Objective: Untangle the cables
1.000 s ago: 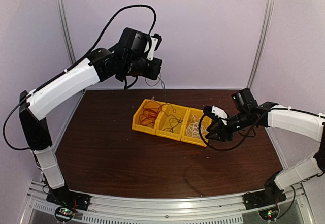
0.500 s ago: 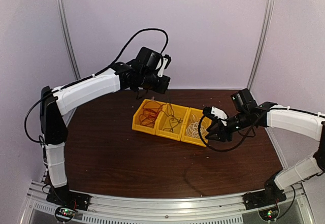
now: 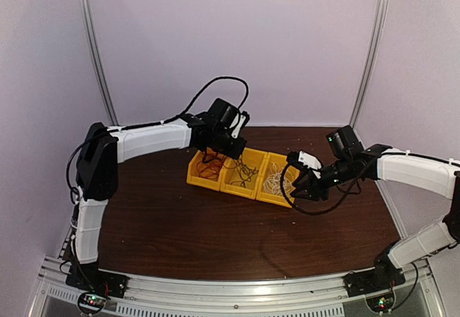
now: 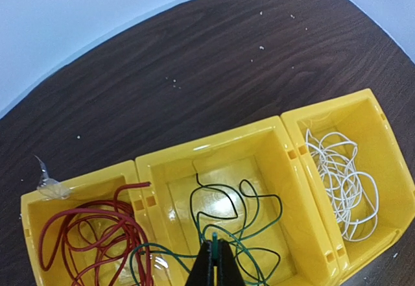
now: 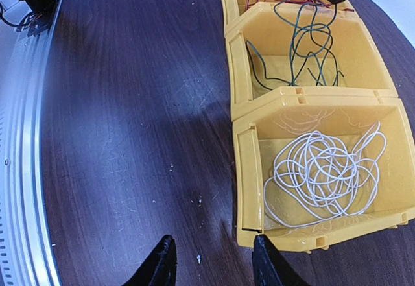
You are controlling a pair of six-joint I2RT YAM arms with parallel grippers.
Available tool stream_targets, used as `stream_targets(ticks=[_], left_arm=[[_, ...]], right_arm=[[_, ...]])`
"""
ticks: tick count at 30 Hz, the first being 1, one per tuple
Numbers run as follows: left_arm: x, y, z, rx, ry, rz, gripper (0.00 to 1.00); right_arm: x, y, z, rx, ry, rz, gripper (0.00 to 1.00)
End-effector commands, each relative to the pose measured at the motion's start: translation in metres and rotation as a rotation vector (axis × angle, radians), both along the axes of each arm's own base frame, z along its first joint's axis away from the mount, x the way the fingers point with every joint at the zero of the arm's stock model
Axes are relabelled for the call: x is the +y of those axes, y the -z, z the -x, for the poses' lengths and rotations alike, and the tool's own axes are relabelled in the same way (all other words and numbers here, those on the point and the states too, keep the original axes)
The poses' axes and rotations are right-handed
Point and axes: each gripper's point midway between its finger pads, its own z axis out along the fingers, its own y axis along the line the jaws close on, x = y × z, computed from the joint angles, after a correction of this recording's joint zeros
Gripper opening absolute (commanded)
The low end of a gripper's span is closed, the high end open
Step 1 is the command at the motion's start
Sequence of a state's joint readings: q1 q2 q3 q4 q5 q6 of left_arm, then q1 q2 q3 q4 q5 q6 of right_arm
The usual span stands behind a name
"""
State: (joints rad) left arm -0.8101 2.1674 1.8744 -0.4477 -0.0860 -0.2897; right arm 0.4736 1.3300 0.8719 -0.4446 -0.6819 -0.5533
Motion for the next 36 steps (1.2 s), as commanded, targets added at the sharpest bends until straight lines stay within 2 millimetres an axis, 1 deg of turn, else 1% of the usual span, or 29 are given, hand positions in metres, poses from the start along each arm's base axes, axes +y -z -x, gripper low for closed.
stream_targets(ticks=[1,3,6,9,11,13,14,17,19,23,27,32,34,36], left_arm=[[-0.018,0.009,-0.007,0.011,0.031,0.086,0.0],[-0.022,0.012,-0.01,0.014,0.032,0.101,0.0],[-0.039,0.01,-0.007,0.035,0.096,0.163,0.0],[-0.058,-0.003,-0.003,0.042,0.173,0.241,0.0],[-0.065,-0.01,-0.002,0.041,0.193,0.273,0.0],[-0.061,-0.009,-0.006,0.034,0.167,0.265,0.0],[-0.059,-0.004,-0.007,0.033,0.157,0.254,0.0],[-0.045,0.018,-0.01,0.07,0.115,0.222,0.0],[-0.038,0.03,-0.009,0.093,0.101,0.208,0.0],[-0.033,0.046,-0.001,0.13,0.099,0.197,0.0],[-0.027,0.057,-0.001,0.139,0.072,0.179,0.0],[-0.027,0.068,0.002,0.15,0.076,0.174,0.0],[-0.027,0.07,0.002,0.152,0.077,0.171,0.0],[-0.026,0.067,0.001,0.148,0.076,0.165,0.0]], right_arm=[[-0.002,0.008,0.0,0.006,0.003,0.018,0.42],[-0.002,0.008,-0.001,0.005,0.003,0.017,0.42],[-0.002,0.009,-0.001,0.006,0.003,0.018,0.42],[-0.002,0.009,-0.001,0.007,0.004,0.02,0.42],[-0.002,0.01,-0.001,0.01,0.004,0.021,0.41],[-0.002,0.01,-0.001,0.01,0.004,0.023,0.42],[-0.002,0.01,-0.001,0.01,0.005,0.023,0.42],[-0.002,0.011,-0.001,0.011,0.005,0.023,0.42],[-0.002,0.012,-0.001,0.013,0.004,0.025,0.42],[-0.002,0.014,-0.001,0.022,-0.001,0.028,0.41],[-0.002,0.016,-0.001,0.027,-0.004,0.032,0.42],[-0.002,0.016,-0.001,0.026,-0.003,0.032,0.42],[-0.002,0.016,-0.001,0.025,-0.002,0.033,0.42],[-0.002,0.015,-0.001,0.024,-0.002,0.033,0.41]])
